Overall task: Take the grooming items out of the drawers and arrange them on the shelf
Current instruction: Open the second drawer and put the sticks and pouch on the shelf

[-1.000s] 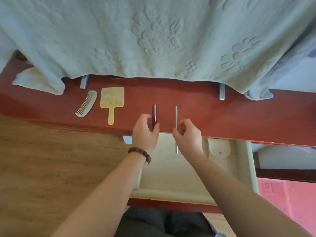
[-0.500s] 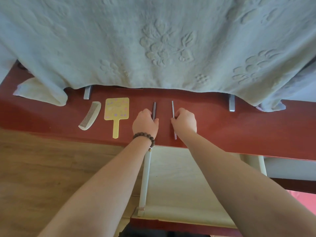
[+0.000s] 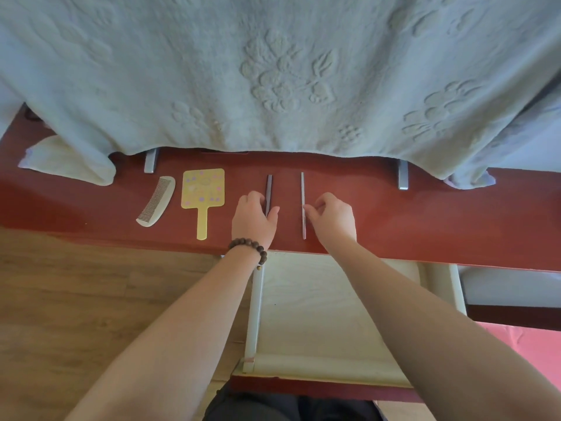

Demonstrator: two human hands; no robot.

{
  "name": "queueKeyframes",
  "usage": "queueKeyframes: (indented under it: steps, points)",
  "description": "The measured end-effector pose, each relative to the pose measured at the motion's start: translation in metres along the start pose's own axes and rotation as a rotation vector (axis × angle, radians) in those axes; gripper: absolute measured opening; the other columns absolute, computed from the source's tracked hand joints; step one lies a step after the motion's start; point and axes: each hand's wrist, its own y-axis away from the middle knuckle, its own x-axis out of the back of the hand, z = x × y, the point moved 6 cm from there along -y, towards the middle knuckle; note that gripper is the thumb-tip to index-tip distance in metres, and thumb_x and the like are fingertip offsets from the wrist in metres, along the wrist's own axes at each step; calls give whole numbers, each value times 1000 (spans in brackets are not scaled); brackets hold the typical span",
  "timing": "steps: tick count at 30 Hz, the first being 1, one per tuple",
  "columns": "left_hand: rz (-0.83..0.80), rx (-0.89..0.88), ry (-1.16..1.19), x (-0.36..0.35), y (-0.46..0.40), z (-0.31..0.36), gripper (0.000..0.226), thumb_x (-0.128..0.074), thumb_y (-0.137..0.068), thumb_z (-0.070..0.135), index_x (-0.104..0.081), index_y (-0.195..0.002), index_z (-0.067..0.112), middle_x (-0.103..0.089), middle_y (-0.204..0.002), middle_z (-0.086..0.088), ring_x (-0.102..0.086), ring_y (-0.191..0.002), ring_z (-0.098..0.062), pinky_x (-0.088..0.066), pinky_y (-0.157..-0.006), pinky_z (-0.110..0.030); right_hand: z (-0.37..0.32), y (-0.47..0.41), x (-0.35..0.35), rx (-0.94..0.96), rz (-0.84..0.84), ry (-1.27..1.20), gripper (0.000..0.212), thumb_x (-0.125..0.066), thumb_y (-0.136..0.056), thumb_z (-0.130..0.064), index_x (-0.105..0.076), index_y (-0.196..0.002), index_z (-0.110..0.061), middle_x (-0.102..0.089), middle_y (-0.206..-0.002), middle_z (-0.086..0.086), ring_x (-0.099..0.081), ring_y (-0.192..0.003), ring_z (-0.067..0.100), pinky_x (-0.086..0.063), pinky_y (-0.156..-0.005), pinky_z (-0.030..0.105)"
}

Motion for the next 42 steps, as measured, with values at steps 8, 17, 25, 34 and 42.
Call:
queueKeyframes:
  steps: [8,17,25,34,42]
  points:
    - [78,-245,-68,-4,51,28,32,-67,-86,23,-59,-111,5,-59,-104,-12,-56,-96,-28,-53,-75,-38,83,61,70,42,99,-100,17,-63,-88,-32,-63,-80,-18,-59,-68,-7,-53,-63,8,-41,-57,19]
    - [-65,-567,-213,-68,95,89,63,-64,-85,39,-48,-132,1,-48,-137,-22,-41,-132,-37,-39,-107,-50,228,84,78,-408,-66,222,56,-57,-88,-49,-48,-124,-7,-50,-121,12,-52,-106,29,-46,-81,38]
    - [-273,-481,-571,-125,90,85,85,-31,-92,63,-1,-152,12,2,-161,-12,3,-148,-28,-4,-121,-43,251,83,45,-521,-137,303,89,-68,-78,-54,-28,-141,-6,-35,-142,13,-33,-132,31,-42,-97,41]
    - [-206,-487,-577,-127,91,81,82,-28,-92,63,-7,-153,13,-5,-161,-11,-2,-148,-28,-6,-121,-43,250,87,47,-567,-81,-18,46,-73,-79,-22,-41,-109,-8,-53,-107,13,-56,-79,26,-44,-63,33]
    - [-235,-475,-570,-125,91,81,81,-32,-93,61,-6,-153,13,-2,-161,-10,1,-149,-27,-4,-120,-42,240,96,47,-538,-258,-426,46,-79,-72,-18,-53,-109,-17,-60,-102,0,-61,-94,24,-52,-80,40]
